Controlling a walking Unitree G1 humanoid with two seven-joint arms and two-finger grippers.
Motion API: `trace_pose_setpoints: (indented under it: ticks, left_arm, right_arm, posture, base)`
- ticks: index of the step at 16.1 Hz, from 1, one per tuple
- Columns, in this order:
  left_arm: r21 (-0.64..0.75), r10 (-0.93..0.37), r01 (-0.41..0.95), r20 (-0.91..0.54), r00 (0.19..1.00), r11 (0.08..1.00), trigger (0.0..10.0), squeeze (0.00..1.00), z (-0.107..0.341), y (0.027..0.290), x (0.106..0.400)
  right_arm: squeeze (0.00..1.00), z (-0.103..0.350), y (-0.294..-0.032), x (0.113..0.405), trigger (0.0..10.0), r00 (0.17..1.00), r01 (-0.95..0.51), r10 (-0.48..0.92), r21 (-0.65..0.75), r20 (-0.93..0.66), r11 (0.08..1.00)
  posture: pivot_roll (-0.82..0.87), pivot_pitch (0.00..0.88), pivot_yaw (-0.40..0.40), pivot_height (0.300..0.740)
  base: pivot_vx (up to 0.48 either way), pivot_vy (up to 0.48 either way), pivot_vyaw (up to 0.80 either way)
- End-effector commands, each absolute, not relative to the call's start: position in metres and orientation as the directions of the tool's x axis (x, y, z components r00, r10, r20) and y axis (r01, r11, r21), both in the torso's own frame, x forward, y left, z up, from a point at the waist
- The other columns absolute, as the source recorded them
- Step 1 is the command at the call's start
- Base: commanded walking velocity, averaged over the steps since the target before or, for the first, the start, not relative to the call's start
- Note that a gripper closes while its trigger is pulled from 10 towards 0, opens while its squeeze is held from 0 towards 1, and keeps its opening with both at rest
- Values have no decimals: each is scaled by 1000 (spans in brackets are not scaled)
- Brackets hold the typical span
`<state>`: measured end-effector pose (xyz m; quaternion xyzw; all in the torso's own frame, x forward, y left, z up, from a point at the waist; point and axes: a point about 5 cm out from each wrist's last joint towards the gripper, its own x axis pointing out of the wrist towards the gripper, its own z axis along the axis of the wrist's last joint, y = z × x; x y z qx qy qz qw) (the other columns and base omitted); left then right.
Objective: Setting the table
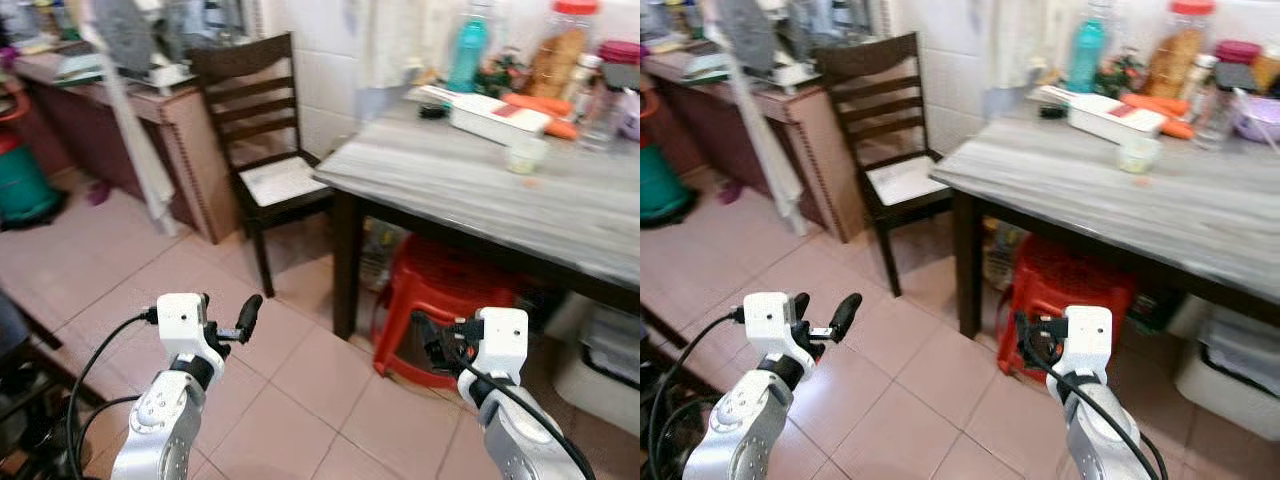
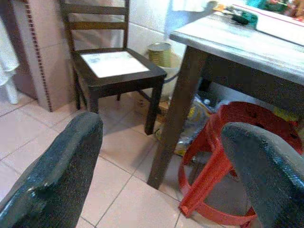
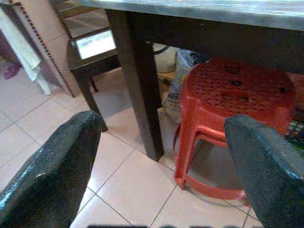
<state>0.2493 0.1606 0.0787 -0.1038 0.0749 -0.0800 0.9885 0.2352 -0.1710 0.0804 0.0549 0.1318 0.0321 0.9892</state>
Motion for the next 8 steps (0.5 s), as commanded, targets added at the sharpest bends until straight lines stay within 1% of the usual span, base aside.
trace_pose_setpoints:
  ticks: [1, 4, 6, 8]
  left_arm:
    - [-198, -163, 133, -143, 976, 971, 10000, 0, 78, 163, 251]
    - [-190, -161, 133, -141, 977, 973, 10000, 0, 80, 164, 253]
    - [-178, -166, 140, -137, 977, 974, 10000, 0, 83, 165, 254]
    - [-172, -166, 142, -136, 977, 975, 10000, 0, 84, 166, 254]
  right_arm:
    - [0, 81, -171, 239, 10000, 963, -39, 72, 131, -261, 991]
    - [0, 82, -173, 242, 10000, 967, -8, 41, 132, -253, 991]
    - [0, 78, -176, 241, 10000, 961, 37, -4, 117, -275, 992]
    - [0, 77, -178, 242, 10000, 960, 36, -18, 60, -278, 998]
  posture:
    - [-20, 0, 66, 740]
    - [-18, 0, 72, 740]
    - [-16, 0, 76, 740]
    - [-19, 0, 79, 740]
  base:
    - [0, 0, -800]
    - [0, 0, 0]
    - [-264, 0, 0]
    - [-281, 0, 0]
